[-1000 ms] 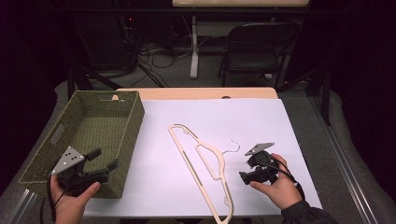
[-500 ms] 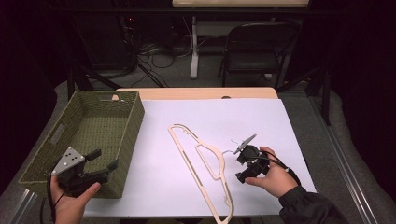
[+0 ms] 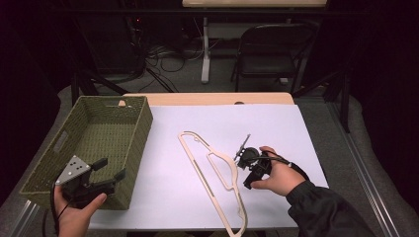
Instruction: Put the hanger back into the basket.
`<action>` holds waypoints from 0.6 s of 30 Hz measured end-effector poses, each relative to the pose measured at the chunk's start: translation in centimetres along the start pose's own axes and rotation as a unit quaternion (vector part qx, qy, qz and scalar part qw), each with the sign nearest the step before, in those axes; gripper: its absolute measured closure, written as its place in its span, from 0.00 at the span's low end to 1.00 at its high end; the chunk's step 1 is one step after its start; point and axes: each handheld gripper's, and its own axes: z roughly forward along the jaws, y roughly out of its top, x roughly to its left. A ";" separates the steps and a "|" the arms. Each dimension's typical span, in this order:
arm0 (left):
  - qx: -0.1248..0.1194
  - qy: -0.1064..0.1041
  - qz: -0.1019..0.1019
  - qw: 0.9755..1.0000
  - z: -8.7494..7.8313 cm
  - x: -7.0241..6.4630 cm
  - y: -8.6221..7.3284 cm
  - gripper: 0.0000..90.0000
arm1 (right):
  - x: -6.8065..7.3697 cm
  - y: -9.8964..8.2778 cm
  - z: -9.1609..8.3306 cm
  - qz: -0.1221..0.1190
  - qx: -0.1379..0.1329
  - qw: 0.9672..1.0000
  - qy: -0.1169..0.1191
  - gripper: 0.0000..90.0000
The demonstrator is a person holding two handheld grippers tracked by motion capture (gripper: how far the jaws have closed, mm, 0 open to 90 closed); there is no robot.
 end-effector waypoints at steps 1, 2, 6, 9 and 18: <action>0.000 0.000 0.000 1.000 0.0 0.0 0.0 0.26 | 0.1 0.3 0.0 -0.005 0.006 1.000 -0.002 0.36; 0.000 0.000 0.000 1.000 0.0 0.0 0.0 0.26 | 0.1 0.3 0.0 -0.005 0.006 1.000 -0.002 0.36; 0.000 -0.001 -0.001 1.000 0.0 0.0 0.0 0.26 | 0.4 1.2 0.4 -0.022 0.015 1.000 0.003 0.36; 0.001 -0.001 0.000 1.000 0.0 0.0 0.0 0.26 | 0.6 2.1 0.8 -0.041 0.017 0.999 0.008 0.36; 0.001 -0.001 0.001 1.000 0.1 0.0 0.0 0.26 | 0.5 3.8 1.1 -0.058 0.024 0.998 0.013 0.38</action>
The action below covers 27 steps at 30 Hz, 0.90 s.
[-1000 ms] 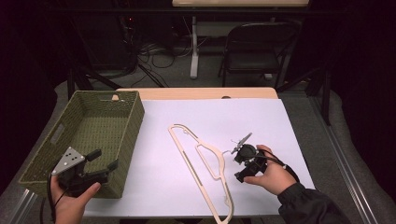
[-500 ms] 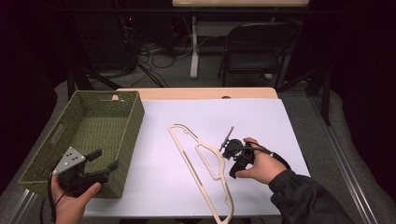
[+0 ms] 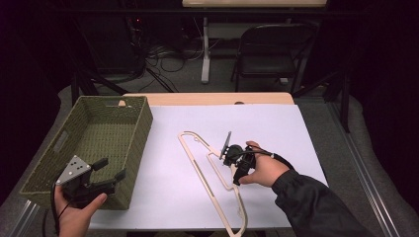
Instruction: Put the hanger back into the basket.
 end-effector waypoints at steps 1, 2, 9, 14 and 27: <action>0.000 0.000 0.000 1.000 0.0 0.0 0.0 0.26 | -0.2 0.5 -0.2 -0.003 -0.001 1.000 0.003 0.39; 0.000 0.000 0.000 1.000 0.0 0.0 0.0 0.26 | -0.2 0.5 -0.2 -0.003 -0.001 1.000 0.003 0.39; 0.000 0.000 -0.001 1.000 0.0 0.0 0.0 0.26 | -0.3 2.1 -0.2 -0.017 0.005 1.000 0.004 0.39; 0.000 0.000 0.000 1.000 0.0 0.0 0.0 0.26 | -0.5 3.6 0.0 -0.030 0.012 0.999 0.001 0.39; 0.002 -0.001 -0.001 1.000 0.0 0.1 0.0 0.26 | -1.1 5.4 1.4 -0.026 0.017 1.000 0.000 0.41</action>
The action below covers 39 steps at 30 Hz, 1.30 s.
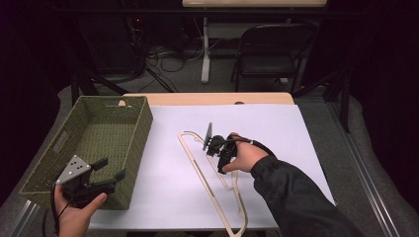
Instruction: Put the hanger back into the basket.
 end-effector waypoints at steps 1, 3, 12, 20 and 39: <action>0.000 0.000 0.000 1.000 0.0 0.0 0.0 0.26 | -0.1 0.2 0.1 0.001 0.000 1.000 -0.001 0.41; -0.001 0.000 -0.001 1.000 0.0 0.0 0.0 0.26 | -0.2 0.5 0.4 0.003 -0.001 1.000 -0.004 0.41; 0.000 -0.001 0.000 1.000 0.0 0.0 0.0 0.26 | -0.4 1.4 1.8 0.015 0.008 1.000 0.005 0.47; 0.000 -0.002 0.001 1.000 0.0 0.0 0.0 0.26 | -0.5 1.9 3.2 0.028 0.019 0.999 0.017 0.52; -0.001 -0.002 0.001 1.000 0.0 0.0 0.0 0.26 | 0.1 2.7 5.1 0.027 0.022 0.999 0.042 0.66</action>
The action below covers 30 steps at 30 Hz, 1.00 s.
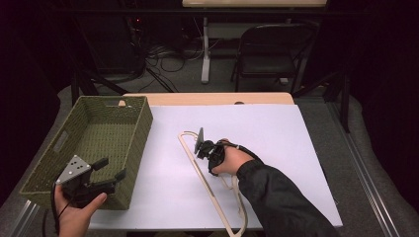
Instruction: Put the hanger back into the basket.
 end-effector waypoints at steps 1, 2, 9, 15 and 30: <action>0.000 0.000 0.000 1.000 0.0 0.0 0.0 0.26 | 0.0 0.0 0.1 0.001 0.001 1.000 0.001 0.66; 0.000 0.000 0.000 1.000 0.0 0.0 0.0 0.26 | 0.0 0.0 0.2 0.002 0.002 1.000 0.000 0.67; 0.000 0.000 -0.001 1.000 0.1 0.0 0.0 0.26 | -0.1 -0.1 0.7 0.006 0.014 1.000 0.012 0.69; 0.000 0.000 0.000 1.000 0.1 0.0 0.0 0.26 | 0.0 -0.1 0.7 0.008 0.014 1.000 0.011 0.74; -0.001 0.002 -0.001 1.000 0.0 0.0 0.0 0.26 | 0.0 -0.4 0.6 0.018 0.017 1.000 0.016 0.90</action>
